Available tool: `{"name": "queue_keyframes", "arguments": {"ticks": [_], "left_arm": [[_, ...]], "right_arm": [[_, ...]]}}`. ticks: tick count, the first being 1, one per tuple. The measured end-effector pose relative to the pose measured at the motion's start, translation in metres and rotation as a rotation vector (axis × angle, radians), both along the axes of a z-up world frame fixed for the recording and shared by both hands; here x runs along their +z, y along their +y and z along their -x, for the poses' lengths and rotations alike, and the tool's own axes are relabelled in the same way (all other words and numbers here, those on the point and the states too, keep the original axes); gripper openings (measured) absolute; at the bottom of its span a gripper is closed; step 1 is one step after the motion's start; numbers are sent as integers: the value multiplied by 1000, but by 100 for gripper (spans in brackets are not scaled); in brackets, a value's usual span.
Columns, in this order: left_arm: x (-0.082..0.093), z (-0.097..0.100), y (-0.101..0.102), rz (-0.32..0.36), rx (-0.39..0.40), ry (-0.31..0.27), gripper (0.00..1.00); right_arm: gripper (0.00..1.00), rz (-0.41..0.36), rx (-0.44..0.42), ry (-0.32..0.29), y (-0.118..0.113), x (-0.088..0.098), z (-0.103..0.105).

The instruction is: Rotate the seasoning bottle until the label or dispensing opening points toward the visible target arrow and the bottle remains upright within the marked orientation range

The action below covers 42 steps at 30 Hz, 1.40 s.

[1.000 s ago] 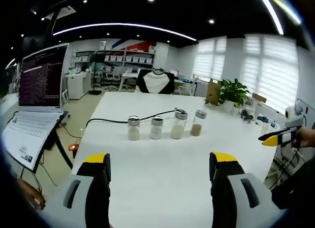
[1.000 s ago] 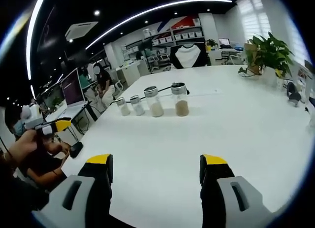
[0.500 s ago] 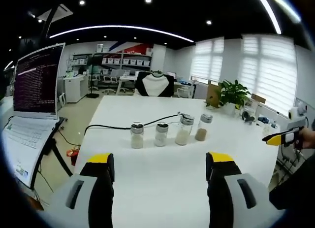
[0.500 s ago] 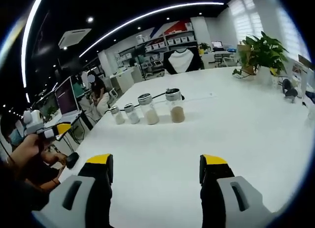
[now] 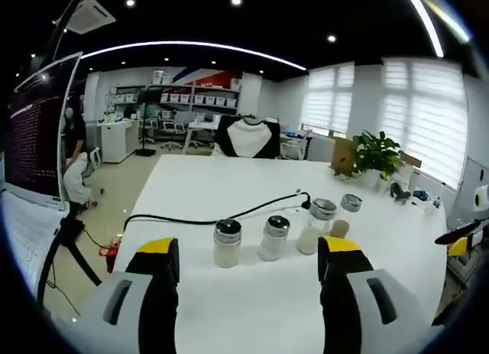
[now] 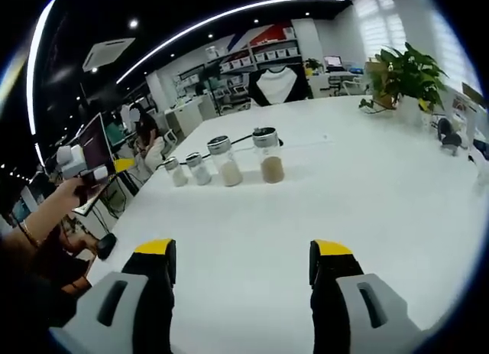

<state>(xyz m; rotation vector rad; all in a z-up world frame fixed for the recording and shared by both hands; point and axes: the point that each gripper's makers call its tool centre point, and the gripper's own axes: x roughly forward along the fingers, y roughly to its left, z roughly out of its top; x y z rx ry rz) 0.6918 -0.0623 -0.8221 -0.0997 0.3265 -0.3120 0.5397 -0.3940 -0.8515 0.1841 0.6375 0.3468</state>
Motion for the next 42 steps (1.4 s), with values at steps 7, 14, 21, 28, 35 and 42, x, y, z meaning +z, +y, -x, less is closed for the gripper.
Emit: {"name": "queue_keyframes", "arguments": {"ticks": [7, 14, 21, 28, 35, 42], "left_arm": [[-29, -35, -2, -98, -28, 65, 76], [-39, -71, -13, -132, -82, 76, 67], [-66, -104, -16, -148, -74, 124, 51], [-77, -110, -22, -184, -103, 162, 51], [-84, -115, -18, -210, -79, 183, 45], [-92, -112, -21, -218, -76, 220, 39]], "right_arm": [[70, 10, 14, 10, 2, -3, -12], [70, 33, 22, 20, -1, -9, -16], [70, 29, -6, 47, -10, -14, -17], [69, 14, -40, 24, -15, -8, -28], [69, 15, -48, 32, -19, -11, -23], [69, 14, -79, 42, -29, -14, -19]]}}
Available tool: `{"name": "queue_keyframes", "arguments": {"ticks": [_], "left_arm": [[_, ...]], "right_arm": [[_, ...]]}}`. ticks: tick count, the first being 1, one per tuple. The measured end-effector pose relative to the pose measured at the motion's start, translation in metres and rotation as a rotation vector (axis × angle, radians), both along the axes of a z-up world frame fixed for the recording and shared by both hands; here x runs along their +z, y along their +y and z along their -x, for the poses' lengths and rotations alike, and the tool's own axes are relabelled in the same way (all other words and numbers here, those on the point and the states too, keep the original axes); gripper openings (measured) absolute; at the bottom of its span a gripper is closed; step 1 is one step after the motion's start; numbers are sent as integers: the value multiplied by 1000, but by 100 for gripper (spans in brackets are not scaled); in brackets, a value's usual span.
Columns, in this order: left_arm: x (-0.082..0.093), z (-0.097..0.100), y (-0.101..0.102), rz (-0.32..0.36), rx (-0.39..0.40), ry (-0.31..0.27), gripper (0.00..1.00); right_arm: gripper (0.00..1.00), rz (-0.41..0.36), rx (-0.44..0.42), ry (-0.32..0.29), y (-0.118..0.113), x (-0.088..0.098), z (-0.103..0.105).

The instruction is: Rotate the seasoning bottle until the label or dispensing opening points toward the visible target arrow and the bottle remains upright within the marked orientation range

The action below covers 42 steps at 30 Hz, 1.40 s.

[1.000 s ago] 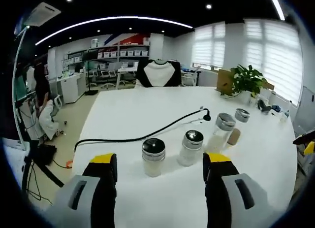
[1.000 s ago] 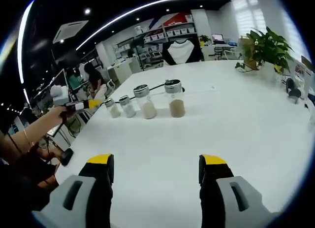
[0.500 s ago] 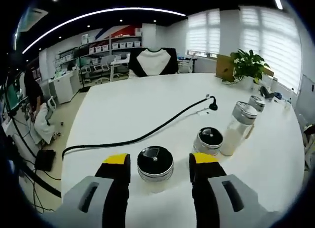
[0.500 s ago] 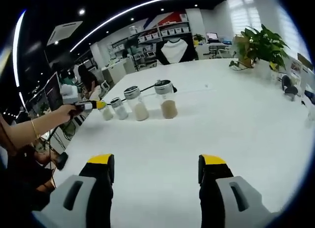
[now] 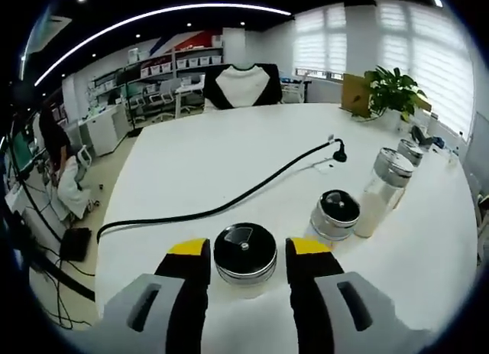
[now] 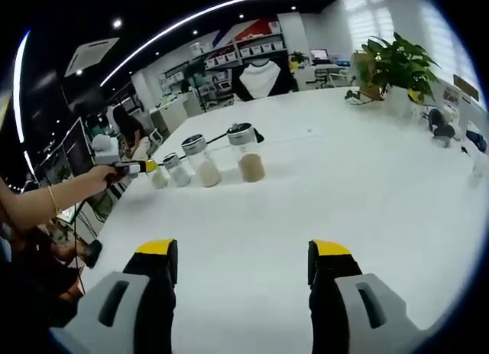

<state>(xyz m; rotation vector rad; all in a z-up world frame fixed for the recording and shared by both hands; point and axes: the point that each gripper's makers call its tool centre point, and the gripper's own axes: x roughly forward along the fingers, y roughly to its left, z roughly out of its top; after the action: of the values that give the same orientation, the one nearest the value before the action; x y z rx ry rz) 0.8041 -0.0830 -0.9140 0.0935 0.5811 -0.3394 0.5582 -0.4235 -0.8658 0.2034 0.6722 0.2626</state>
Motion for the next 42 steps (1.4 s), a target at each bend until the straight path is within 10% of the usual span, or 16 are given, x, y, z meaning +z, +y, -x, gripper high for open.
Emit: {"name": "queue_keyframes", "arguments": {"ticks": [25, 32, 42], "left_arm": [[-4, 29, -4, -15, -12, 25, 34], [-3, 107, -14, -4, -51, 33, 34], [-13, 280, -48, 72, -70, 120, 35]], "right_arm": [[69, -24, -20, -54, -6, 11, 7], [69, -25, 14, -63, 0, 10, 22], [68, -53, 102, -77, 16, 10, 33]]}}
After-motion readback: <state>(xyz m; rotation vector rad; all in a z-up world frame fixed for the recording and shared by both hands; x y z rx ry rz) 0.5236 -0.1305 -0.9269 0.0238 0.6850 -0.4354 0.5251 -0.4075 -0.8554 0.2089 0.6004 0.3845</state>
